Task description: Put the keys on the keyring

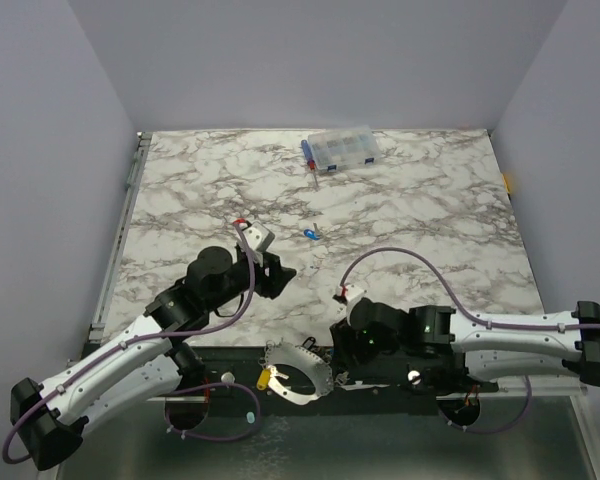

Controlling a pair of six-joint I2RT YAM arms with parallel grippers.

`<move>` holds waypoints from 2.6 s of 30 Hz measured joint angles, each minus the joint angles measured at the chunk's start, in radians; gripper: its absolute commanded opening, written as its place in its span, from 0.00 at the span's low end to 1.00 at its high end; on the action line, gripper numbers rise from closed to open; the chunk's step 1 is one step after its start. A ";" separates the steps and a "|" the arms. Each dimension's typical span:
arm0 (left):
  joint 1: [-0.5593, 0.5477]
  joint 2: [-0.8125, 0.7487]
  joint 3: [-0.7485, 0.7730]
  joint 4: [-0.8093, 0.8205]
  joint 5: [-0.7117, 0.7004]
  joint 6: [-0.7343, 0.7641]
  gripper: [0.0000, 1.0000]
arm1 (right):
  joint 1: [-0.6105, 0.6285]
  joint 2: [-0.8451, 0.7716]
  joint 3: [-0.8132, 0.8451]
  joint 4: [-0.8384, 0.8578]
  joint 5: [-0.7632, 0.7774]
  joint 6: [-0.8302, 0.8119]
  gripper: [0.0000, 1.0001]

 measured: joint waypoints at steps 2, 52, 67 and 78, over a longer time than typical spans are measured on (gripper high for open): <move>0.000 0.016 0.000 -0.029 -0.038 0.004 0.59 | 0.045 0.009 -0.011 0.039 -0.032 -0.005 0.64; 0.000 0.006 0.000 -0.060 -0.072 0.038 0.59 | 0.141 0.344 0.008 0.268 -0.258 -0.276 0.04; 0.000 0.005 0.000 -0.060 -0.029 0.038 0.59 | 0.142 0.101 0.010 0.269 -0.140 -0.287 0.01; 0.000 -0.044 0.000 -0.058 0.024 0.038 0.58 | 0.128 0.105 0.231 0.164 0.126 -0.519 0.01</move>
